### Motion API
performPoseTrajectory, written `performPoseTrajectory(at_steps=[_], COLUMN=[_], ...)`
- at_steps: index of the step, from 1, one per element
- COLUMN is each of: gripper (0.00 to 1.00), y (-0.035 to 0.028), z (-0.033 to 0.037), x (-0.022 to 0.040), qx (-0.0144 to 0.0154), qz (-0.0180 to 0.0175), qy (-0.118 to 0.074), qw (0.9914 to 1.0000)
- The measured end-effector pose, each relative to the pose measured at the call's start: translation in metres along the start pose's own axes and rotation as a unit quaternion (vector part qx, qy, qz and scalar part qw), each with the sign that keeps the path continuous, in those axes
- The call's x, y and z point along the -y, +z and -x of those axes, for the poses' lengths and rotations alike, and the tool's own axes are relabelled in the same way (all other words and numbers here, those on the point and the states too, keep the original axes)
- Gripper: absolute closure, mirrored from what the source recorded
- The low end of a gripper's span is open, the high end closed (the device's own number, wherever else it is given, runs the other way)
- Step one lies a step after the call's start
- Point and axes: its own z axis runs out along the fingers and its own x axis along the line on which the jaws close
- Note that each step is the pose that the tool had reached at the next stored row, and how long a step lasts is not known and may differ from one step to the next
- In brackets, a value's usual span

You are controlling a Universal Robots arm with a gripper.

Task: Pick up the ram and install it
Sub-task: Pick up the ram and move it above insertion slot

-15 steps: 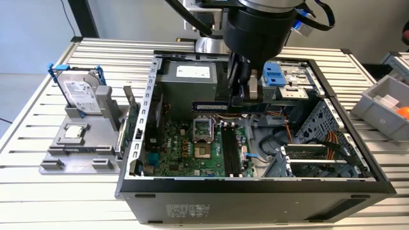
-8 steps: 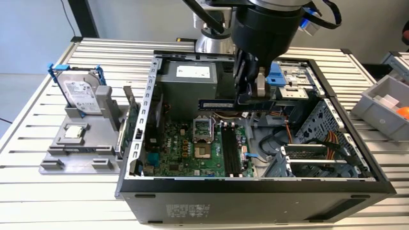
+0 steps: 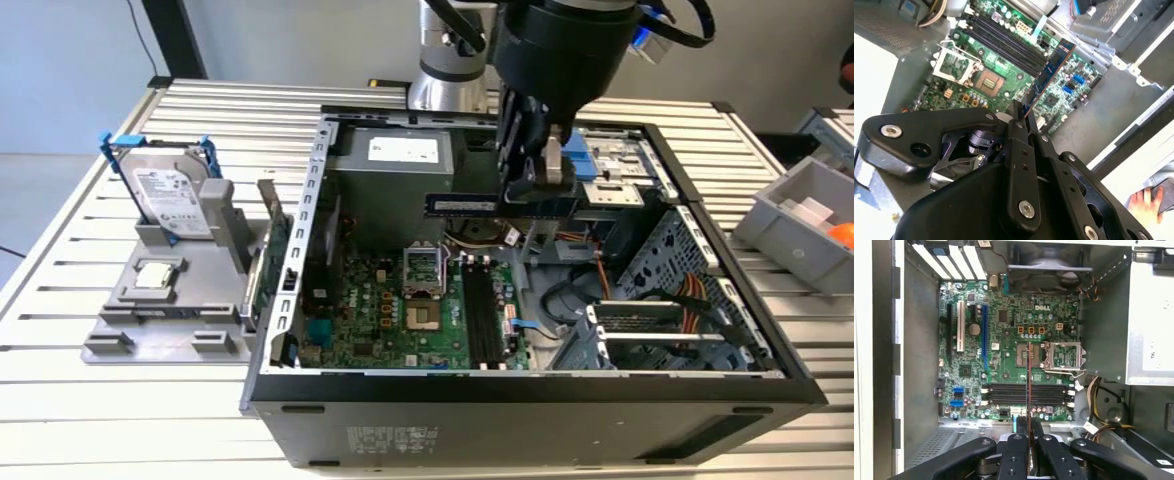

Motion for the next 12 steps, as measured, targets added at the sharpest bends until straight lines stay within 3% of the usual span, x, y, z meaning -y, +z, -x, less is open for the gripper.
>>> performPoseTrajectory(at_steps=[5,12], gripper=[1.00,1.00], y=[0.0000,-0.0003], z=[0.0112,0.0129], x=[0.0071,0.0259], qx=[0.0001,0.0002], qz=[0.0000,0.0000], qy=[0.000,0.001], qw=[1.00000,1.00000])
